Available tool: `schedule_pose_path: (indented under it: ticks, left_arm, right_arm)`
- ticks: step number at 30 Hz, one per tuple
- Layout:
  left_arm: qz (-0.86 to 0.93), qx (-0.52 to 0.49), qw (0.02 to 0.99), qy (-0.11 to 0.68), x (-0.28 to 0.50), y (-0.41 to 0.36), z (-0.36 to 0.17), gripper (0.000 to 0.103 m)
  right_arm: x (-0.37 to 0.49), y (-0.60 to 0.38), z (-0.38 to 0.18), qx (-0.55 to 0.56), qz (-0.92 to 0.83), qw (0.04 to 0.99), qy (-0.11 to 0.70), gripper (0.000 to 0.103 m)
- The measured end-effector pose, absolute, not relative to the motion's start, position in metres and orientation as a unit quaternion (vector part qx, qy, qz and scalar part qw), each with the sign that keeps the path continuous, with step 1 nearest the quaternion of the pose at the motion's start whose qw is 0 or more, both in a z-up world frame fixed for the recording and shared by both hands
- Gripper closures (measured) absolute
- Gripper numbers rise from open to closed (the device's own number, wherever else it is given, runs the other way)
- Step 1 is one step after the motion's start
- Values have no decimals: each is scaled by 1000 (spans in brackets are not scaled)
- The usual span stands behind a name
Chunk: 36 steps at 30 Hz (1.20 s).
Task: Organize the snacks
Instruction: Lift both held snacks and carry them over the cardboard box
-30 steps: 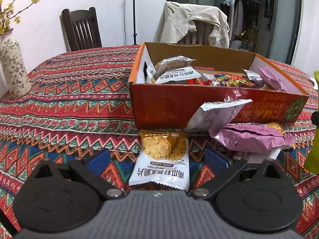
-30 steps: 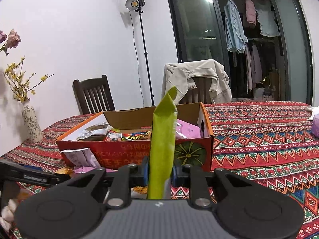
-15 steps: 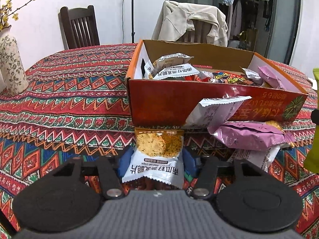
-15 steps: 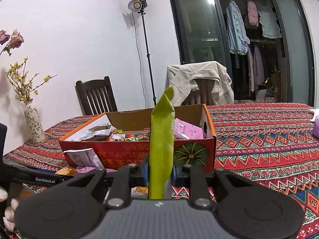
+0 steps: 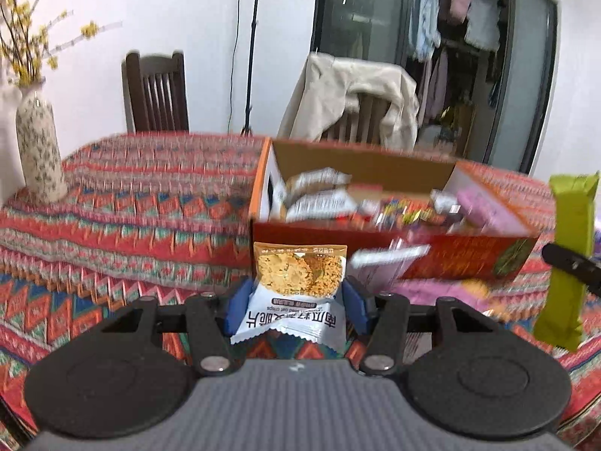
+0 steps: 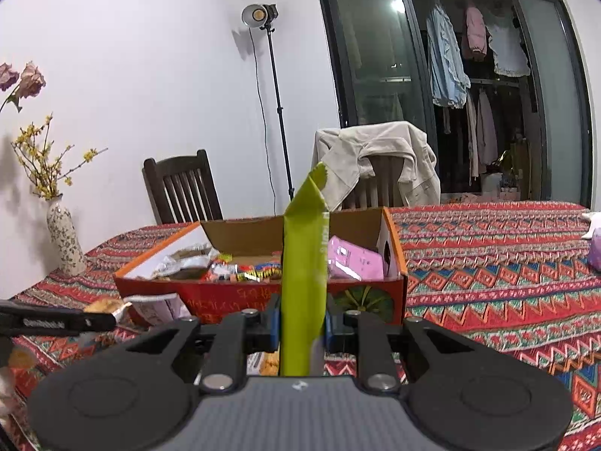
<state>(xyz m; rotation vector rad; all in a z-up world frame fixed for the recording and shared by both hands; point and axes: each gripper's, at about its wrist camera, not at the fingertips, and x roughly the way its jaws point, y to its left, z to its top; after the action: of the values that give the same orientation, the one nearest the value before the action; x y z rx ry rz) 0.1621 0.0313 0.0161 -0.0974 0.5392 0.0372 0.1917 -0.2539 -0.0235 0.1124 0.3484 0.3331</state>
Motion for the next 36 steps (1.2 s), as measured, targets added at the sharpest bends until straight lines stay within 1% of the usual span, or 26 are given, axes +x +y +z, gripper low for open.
schedule_pose_path:
  ticks: [6,11,20,27,36]
  left_arm:
    - [8,-45,973,226,174,32,50,48]
    - [-1,-48,976,211,196,23,70,48]
    - [6,-51,978,200,254,6,83,48]
    - [16,-61,977,203,291,1,67,48]
    - [23,-67,977,202,302,15,37,48]
  right_arm:
    - [195,-259,5,56,157,975,149,83]
    - [213,-260,28,60,149,977,142,83]
    - [266,-245,54,76,143,976,149,83]
    - [309,-224,38,92,143,971,169,83]
    - [339,-211,3,82,154,967,184,83]
